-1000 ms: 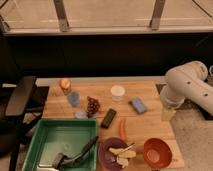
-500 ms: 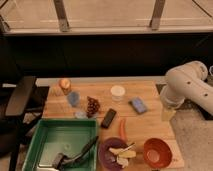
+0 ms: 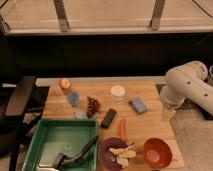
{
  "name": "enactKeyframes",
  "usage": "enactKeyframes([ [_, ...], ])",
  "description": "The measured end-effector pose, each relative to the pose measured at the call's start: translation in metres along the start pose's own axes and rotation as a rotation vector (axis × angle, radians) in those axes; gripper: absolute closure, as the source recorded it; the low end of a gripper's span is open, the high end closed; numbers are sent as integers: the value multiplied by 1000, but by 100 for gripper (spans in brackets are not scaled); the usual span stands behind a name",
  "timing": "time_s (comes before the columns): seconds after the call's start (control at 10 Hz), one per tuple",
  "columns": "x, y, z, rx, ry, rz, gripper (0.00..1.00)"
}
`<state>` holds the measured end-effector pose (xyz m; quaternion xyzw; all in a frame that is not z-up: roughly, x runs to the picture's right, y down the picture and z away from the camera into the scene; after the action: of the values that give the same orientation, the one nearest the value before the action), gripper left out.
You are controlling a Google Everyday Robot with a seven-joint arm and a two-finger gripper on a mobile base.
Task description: Place pepper in plastic cup
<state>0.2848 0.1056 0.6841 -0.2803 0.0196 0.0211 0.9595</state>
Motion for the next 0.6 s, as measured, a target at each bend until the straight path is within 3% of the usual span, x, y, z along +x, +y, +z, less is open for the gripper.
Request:
enactKeyframes([
  [0.1, 0, -1, -1, 2, -1, -14, 35],
  [0.2, -4, -1, -1, 13, -9, -71, 35],
  [0.4, -24, -1, 0, 34, -35, -271, 35],
  [0.6, -52, 4, 6, 47, -87, -510, 35],
])
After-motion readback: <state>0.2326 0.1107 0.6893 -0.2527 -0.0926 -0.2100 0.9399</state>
